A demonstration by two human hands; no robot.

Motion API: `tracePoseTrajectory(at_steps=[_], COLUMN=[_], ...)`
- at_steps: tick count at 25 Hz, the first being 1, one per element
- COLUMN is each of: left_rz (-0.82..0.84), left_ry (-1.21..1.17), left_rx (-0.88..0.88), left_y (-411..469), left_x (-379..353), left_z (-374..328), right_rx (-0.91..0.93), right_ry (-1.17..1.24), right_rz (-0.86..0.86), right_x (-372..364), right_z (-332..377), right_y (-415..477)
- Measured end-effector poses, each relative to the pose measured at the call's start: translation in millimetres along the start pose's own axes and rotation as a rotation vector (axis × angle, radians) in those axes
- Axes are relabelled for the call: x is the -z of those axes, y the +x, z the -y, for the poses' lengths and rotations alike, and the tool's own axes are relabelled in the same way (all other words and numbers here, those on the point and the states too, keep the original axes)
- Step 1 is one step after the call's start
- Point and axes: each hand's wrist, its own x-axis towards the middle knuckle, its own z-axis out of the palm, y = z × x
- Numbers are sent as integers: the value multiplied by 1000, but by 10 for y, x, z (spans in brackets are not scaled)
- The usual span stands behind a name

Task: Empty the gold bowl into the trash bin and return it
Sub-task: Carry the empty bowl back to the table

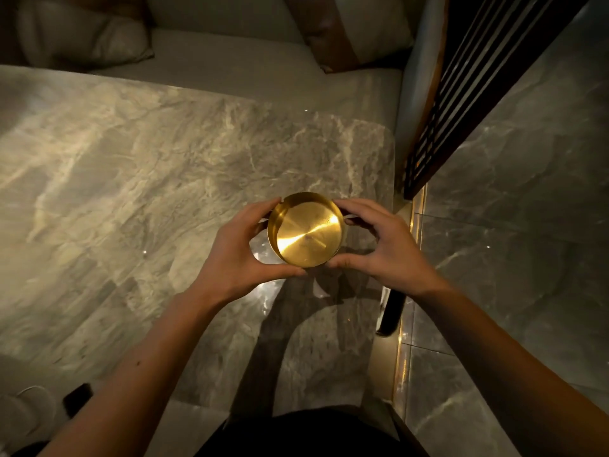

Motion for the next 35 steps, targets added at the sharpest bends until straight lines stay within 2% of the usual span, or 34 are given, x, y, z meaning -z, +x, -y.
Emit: tracePoseTrajectory(at_steps=[5, 10, 15, 22, 30, 35], left_rz=[23, 24, 44, 81, 49, -36], left_ry=[26, 22, -20, -67, -53, -7], left_rx=[4, 13, -8, -7, 28, 61], left_y=[-75, -112, -53, -127, -362, -554], left_x=[189, 673, 1565, 2876, 3431, 3625], left_z=[111, 473, 1205, 2014, 2233, 2186], right_rx=[-8, -55, -91, -148, -104, -32], right_ry=[12, -17, -127, -132, -91, -66], right_rz=[-7, -22, -32, -61, -26, 45], right_x=[-231, -755, -1588, -2840, -3336, -3474], right_z=[81, 261, 557, 1091, 1377, 1441], right_y=[44, 334, 954, 1718, 1975, 2137])
